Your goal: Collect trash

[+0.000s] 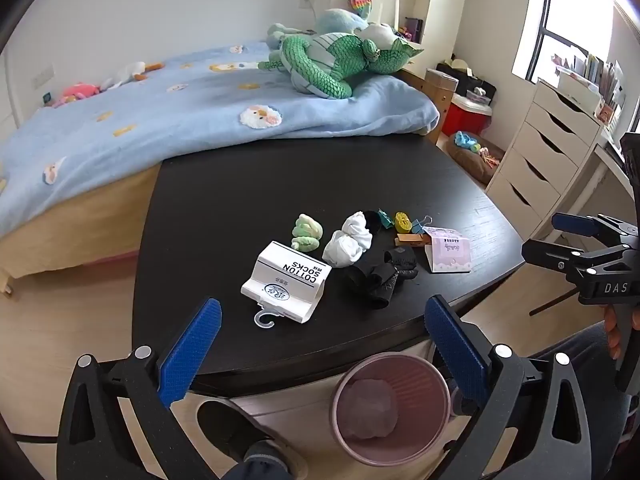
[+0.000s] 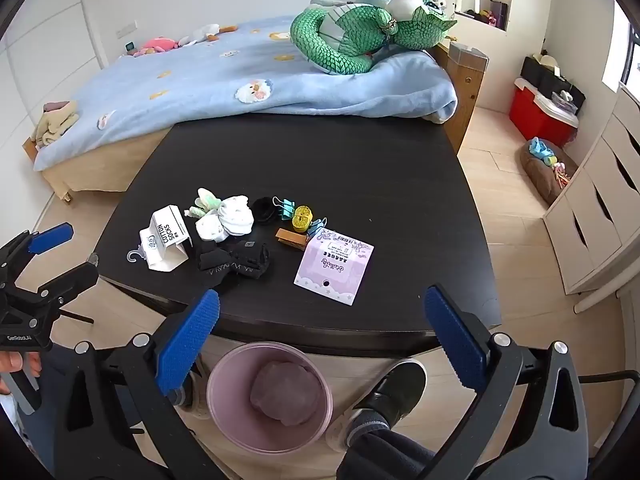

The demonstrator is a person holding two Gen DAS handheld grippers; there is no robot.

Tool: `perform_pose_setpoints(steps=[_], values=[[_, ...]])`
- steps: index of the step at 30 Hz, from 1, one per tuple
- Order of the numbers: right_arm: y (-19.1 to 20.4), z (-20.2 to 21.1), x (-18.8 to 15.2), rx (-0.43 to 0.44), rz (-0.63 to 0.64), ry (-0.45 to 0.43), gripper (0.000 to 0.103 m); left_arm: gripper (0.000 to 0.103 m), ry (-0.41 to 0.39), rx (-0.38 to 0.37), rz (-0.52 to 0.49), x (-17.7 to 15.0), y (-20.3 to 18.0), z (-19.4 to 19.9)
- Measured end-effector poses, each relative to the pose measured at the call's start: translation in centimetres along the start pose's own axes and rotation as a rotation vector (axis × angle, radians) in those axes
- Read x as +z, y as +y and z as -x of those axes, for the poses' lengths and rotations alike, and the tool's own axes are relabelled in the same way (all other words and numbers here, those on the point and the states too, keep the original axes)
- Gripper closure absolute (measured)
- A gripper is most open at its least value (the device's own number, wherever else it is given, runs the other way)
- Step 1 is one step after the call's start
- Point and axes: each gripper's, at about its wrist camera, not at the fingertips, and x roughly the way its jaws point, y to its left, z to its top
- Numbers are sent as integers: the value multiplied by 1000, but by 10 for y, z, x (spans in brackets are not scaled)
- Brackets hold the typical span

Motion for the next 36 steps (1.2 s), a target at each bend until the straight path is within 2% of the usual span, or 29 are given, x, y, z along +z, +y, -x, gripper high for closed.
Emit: perform_pose_setpoints(steps=[8,16,36], values=[[1,-3,-1,4,1,15,3,5,2,58,-10,3,-9,-5],[2,-6,-6,1,-4,18,3,5,-13,61,-1,1,1,-1],[0,-1,-5,9,-6,15,3,5,-15,59,0,1,-1,4]])
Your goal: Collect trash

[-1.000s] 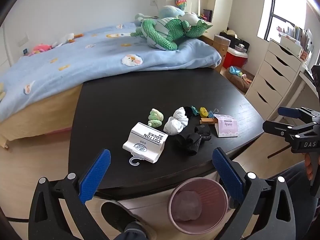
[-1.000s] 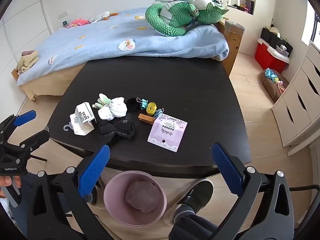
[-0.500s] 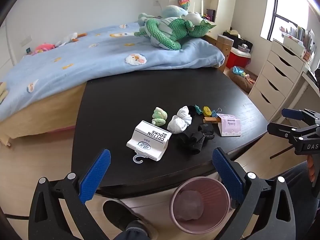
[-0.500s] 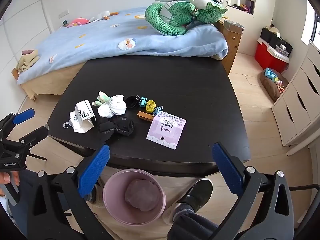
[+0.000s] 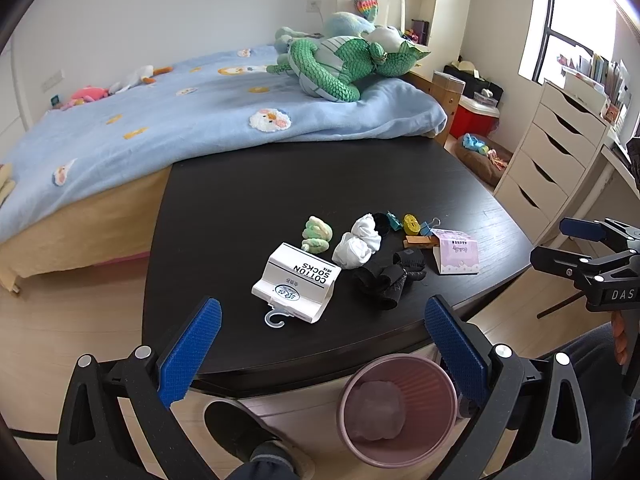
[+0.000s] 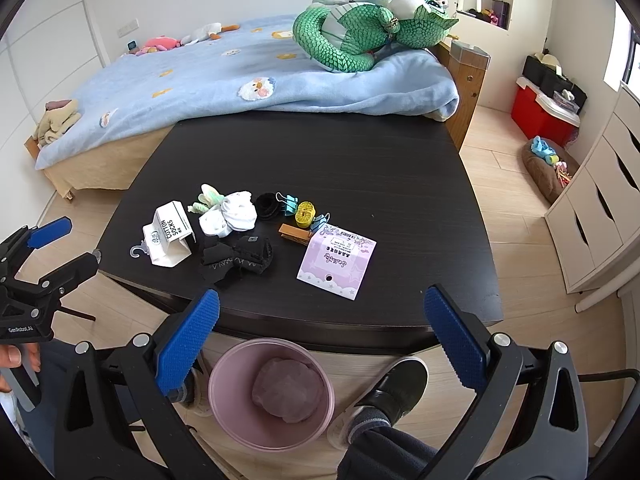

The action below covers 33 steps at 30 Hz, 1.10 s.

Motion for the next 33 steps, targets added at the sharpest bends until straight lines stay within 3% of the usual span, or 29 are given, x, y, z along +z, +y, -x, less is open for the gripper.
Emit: perform_pose_setpoints(steps=[33], values=[[2,-12,-5,2,-21,26,3,5,4,-4,5,-3,-2,-1]])
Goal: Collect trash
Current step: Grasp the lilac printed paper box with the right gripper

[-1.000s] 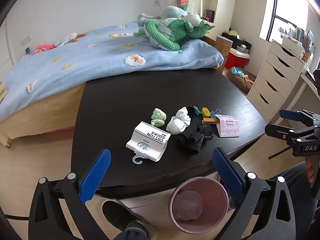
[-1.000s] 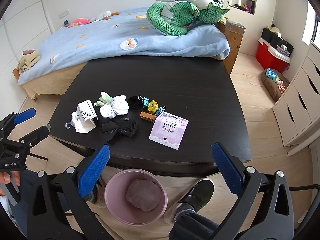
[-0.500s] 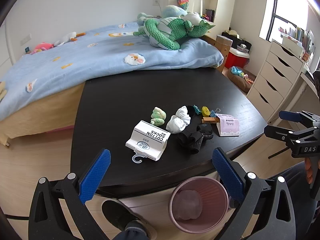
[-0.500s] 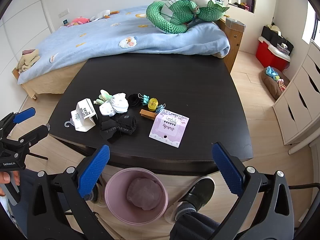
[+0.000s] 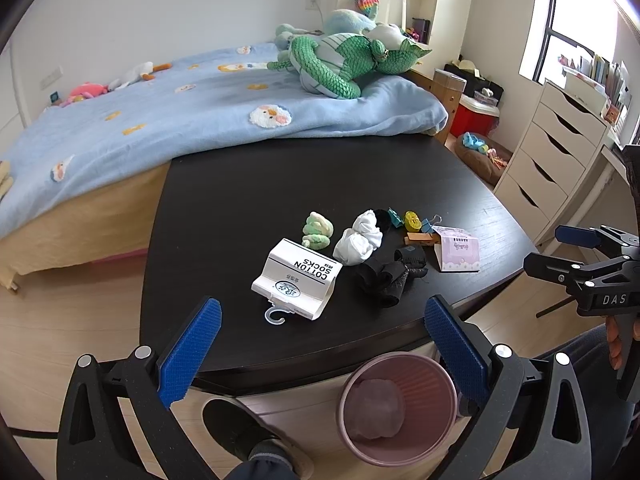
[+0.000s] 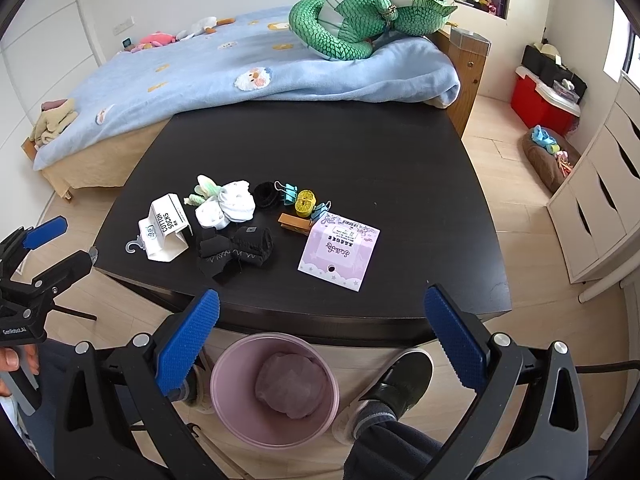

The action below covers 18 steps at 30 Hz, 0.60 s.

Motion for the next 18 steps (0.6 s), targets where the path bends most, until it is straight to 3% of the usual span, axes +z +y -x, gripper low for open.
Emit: perform_pose_setpoints(steps=[18], values=[[-19,-106,27,-97,-204,170,3,5,-2,-12,17,-1,11,-1]])
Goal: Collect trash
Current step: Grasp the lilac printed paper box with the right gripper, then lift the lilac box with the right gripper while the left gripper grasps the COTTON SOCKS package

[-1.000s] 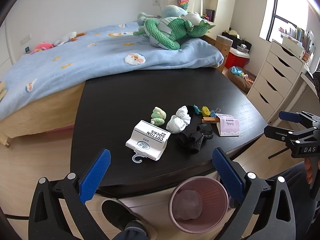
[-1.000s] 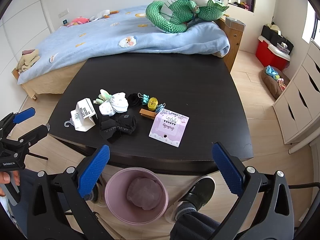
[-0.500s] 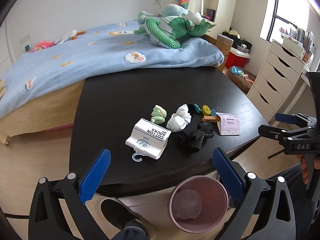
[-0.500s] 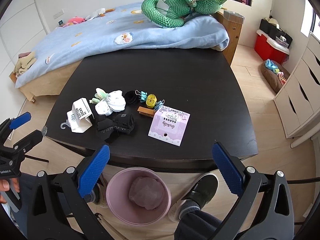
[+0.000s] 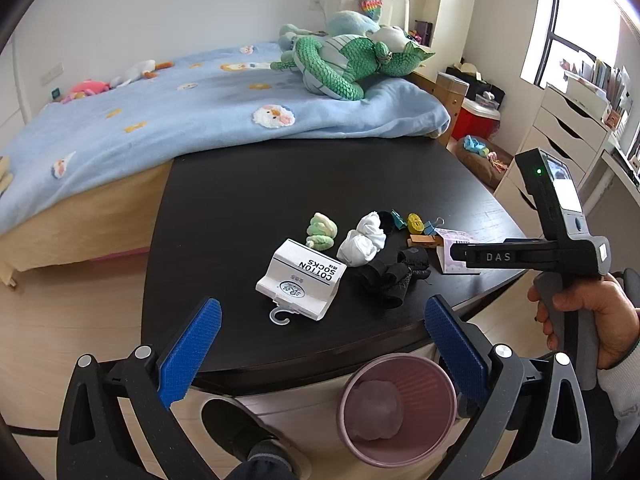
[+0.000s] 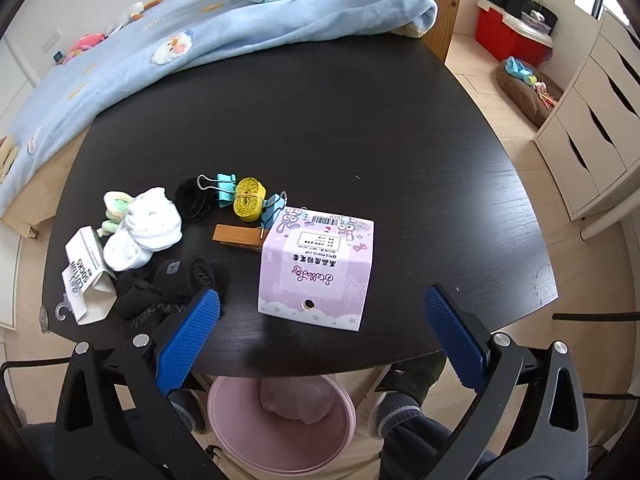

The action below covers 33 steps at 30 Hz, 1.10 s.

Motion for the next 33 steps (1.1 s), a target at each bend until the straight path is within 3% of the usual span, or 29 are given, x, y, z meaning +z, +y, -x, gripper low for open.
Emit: perform_pose_setpoints(steps=[5,7,9,15,25,33], values=[[-1,-17,5,-23,-15,19,4,5,2,4,8,0,5,0],[0,-21,4,-27,-17,35,20,5,2,4,11,1,7,-1],[1,-24,3,-30,-16,42,20,5,4,4,14,1,8,-2],[0,-26,3,-33,-5,45,40,5,13,-1,10,0,8,-6],[-6,-5,0,-10,14,20,40,5,20,4,-7,3,11,-10],[-9,29,5,30,78,-13,40,5,82,-33,-33,18,23,-32]])
